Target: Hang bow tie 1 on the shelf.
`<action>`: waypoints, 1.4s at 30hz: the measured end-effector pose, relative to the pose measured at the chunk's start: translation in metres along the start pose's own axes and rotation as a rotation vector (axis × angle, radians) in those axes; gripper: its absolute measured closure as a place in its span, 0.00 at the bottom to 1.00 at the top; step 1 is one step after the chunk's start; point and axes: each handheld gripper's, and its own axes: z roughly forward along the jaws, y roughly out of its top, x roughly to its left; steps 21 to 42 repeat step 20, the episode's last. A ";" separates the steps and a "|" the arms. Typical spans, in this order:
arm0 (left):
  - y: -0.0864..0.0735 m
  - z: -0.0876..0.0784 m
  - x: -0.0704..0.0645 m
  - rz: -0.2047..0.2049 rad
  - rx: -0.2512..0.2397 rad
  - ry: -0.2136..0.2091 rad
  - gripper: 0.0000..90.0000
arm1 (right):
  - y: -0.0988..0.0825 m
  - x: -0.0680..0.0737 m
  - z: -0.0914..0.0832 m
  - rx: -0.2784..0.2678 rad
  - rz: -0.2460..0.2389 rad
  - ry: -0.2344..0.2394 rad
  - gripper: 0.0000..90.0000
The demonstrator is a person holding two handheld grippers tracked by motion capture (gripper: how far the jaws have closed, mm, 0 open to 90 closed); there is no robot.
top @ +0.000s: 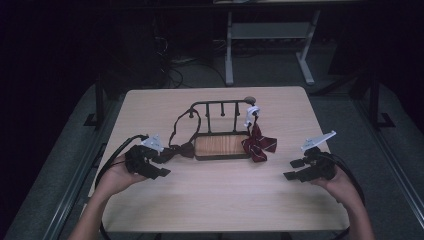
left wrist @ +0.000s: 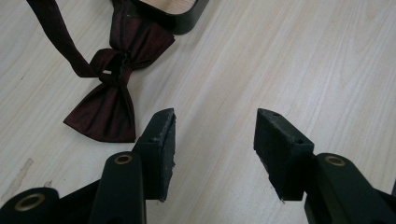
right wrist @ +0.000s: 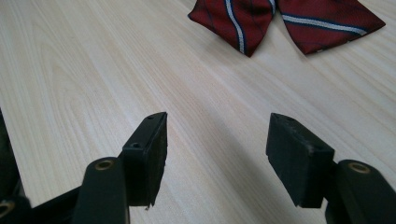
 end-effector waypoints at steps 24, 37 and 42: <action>-0.014 0.020 -0.022 -0.005 -0.053 0.048 0.45 | -0.003 0.007 0.010 0.030 -0.010 0.009 0.42; -0.014 0.020 -0.022 -0.005 -0.053 0.048 0.45 | -0.003 0.007 0.010 0.030 -0.010 0.009 0.42; -0.014 0.020 -0.022 -0.005 -0.053 0.048 0.45 | -0.003 0.007 0.010 0.030 -0.010 0.009 0.42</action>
